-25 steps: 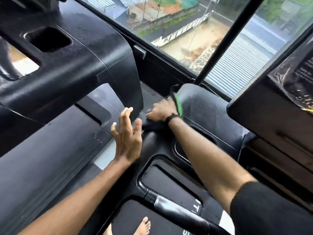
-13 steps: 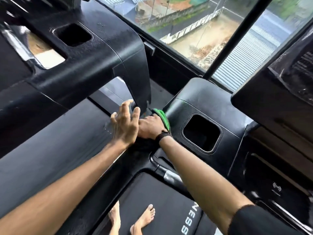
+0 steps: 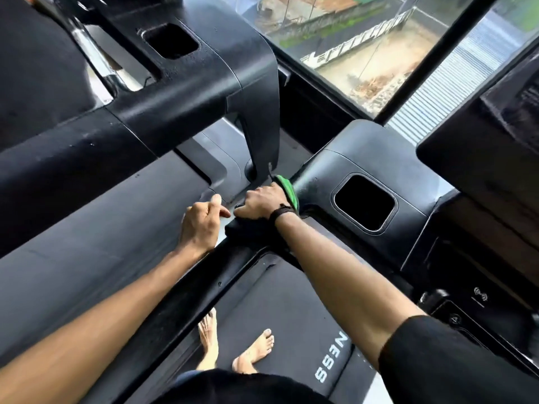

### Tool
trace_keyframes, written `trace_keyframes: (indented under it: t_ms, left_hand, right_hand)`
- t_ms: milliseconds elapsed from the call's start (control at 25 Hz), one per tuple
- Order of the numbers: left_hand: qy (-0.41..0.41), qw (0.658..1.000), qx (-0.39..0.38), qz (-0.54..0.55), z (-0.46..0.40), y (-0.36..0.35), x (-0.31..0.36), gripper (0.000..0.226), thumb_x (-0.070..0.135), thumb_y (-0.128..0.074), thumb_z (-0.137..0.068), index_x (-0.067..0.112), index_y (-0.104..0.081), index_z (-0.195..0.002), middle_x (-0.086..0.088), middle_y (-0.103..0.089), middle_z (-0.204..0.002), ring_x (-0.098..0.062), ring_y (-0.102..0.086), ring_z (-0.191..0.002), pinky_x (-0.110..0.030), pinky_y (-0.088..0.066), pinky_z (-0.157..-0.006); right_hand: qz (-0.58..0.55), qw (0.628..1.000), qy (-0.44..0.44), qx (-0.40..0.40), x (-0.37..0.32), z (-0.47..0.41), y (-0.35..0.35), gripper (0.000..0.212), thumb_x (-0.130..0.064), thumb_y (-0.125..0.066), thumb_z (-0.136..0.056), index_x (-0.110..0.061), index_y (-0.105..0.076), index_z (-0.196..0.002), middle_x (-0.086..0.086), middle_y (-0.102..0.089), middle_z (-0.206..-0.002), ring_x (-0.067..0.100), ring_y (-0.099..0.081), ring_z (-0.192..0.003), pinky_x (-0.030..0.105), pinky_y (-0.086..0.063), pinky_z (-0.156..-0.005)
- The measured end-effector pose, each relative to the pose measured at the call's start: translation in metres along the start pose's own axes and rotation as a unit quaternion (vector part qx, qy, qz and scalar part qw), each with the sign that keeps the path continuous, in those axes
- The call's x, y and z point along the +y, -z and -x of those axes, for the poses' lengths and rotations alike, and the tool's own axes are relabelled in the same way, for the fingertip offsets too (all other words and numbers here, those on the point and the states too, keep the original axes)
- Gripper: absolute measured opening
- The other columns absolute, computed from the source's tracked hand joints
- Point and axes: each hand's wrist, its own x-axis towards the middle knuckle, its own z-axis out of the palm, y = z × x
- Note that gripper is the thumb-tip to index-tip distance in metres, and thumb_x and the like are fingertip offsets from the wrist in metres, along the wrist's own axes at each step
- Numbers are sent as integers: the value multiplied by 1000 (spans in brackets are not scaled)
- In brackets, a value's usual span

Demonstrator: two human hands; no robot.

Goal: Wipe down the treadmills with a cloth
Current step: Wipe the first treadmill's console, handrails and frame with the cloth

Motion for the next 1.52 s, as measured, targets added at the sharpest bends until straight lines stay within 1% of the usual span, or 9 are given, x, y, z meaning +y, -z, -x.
trace_keyframes:
  t_ms: [240, 480, 640, 840, 960, 1120, 1240, 1400, 1520]
  left_hand:
    - [44, 998, 17, 31, 12, 29, -32, 57, 49, -32, -72, 18, -71, -99, -8, -74, -92, -32, -67, -97, -47, -51, -91]
    - [57, 993, 45, -96, 47, 40, -44, 63, 37, -29, -82, 16, -54, -136, -11, -71, -116, -33, -59, -115, -39, -39, -101]
    - [73, 970, 160, -166, 100, 66, -49, 47, 41, -35, -88, 20, -67, -114, -9, -74, -99, -34, -63, -104, -36, -37, -97]
    - [135, 918, 277, -251, 167, 83, -73, 39, 40, -41, -95, 16, -72, -94, -13, -74, -81, -36, -64, -88, -41, -36, -101]
    - [151, 902, 291, -282, 193, 91, -88, 52, 50, -34, -87, 15, -72, -92, -9, -75, -82, -33, -68, -84, -45, -34, -104]
    - [129, 902, 289, -293, 200, 96, -92, 60, 57, -31, -85, 13, -72, -87, 4, -62, -61, -30, -66, -73, -49, -29, -108]
    - [100, 892, 280, -340, 213, 101, -100, 57, 57, -38, -86, 12, -72, -90, -5, -72, -83, -29, -67, -89, -49, -21, -112]
    - [117, 874, 259, -393, 240, 125, -125, 63, 58, -36, -85, 7, -72, -95, -10, -71, -108, -31, -60, -113, -53, -16, -114]
    - [128, 880, 258, -377, 240, 126, -130, 63, 58, -32, -90, 9, -71, -98, -9, -69, -115, -29, -58, -117, -56, -16, -114]
  right_hand:
    - [-10, 976, 159, 147, -57, 68, -42, 52, -58, -31, -86, -26, -72, -85, -2, -73, -88, 20, -65, -93, 36, -31, -80]
    - [-98, 939, 224, 242, -29, 89, -60, 44, -53, -41, -81, -31, -74, -100, -12, -71, -110, 14, -59, -110, 32, -35, -95]
    - [-105, 977, 114, 149, -45, 68, -39, 41, -47, -44, -88, -17, -71, -90, 8, -72, -108, 29, -59, -112, 40, -34, -96]
    - [-28, 980, 147, -127, -93, 38, -22, 55, -48, -42, -96, -18, -49, -141, 11, -46, -152, 29, -45, -138, 38, -31, -108]
    - [-32, 973, 205, -98, -116, 59, -33, 54, -49, -45, -95, -16, -54, -136, 13, -52, -146, 31, -50, -132, 38, -35, -102]
    - [-68, 948, 303, 61, -102, 91, -53, 42, -48, -49, -93, -13, -68, -108, 18, -69, -118, 37, -62, -110, 41, -39, -91]
    - [-82, 914, 373, 136, -75, 98, -59, 47, -56, -45, -86, -23, -72, -107, 8, -74, -107, 32, -64, -104, 40, -43, -88]
    - [-19, 954, 300, 11, -86, 65, -47, 73, -65, -24, -73, -27, -69, -115, 13, -66, -119, 37, -59, -111, 39, -42, -90]
    - [2, 965, 241, -102, -109, 47, -40, 75, -62, -27, -75, -26, -60, -132, 15, -52, -142, 38, -48, -128, 42, -35, -101]
